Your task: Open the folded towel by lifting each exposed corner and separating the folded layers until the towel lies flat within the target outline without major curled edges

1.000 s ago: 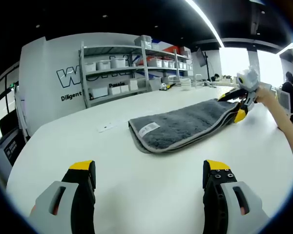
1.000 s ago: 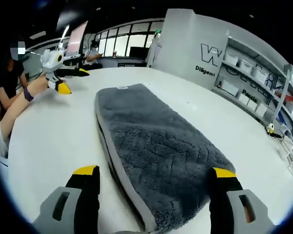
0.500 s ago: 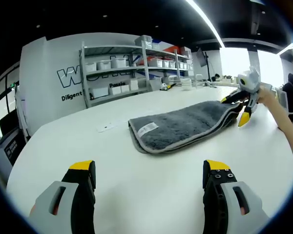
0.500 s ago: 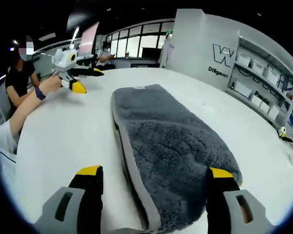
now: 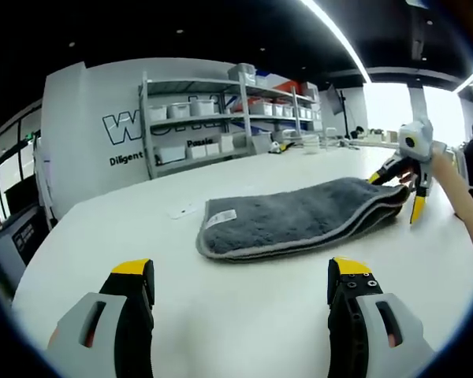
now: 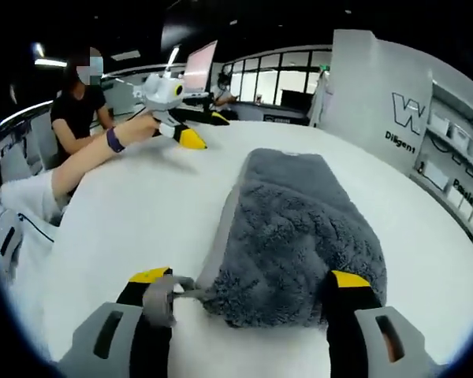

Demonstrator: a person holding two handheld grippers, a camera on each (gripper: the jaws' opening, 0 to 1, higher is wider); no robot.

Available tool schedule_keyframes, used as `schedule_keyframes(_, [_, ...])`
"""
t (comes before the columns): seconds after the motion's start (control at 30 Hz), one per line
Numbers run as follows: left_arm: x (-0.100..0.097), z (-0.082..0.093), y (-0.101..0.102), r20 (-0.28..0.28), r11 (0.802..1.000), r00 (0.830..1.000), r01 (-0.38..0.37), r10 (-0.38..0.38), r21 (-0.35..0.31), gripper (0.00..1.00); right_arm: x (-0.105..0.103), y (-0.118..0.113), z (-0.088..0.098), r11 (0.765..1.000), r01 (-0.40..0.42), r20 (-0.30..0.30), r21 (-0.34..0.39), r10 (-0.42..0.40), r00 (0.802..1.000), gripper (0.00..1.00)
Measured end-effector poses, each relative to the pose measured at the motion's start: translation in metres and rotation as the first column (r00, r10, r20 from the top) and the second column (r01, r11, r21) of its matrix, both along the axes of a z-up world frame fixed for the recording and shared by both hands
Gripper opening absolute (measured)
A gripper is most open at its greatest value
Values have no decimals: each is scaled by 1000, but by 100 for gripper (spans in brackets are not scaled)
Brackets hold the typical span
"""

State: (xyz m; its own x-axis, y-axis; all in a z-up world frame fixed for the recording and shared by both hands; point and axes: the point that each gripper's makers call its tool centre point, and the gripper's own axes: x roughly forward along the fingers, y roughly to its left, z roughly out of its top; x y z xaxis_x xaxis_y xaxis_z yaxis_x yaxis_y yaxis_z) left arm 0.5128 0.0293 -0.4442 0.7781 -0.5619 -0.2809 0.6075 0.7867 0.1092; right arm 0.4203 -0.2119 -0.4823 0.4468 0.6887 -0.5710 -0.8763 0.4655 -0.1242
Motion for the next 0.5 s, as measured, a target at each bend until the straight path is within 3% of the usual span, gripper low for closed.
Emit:
schedule_keyframes(0.3, [2, -2, -2, 0, 1000, 1000, -1, 1, 4, 90, -20, 30, -1, 987, -159, 10, 8, 159, 987, 80])
schedule_keyframes(0.5, [3, -3, -3, 0, 1000, 1000, -1, 1, 4, 90, -34, 48, -5, 965, -261, 26, -18, 262, 965, 80])
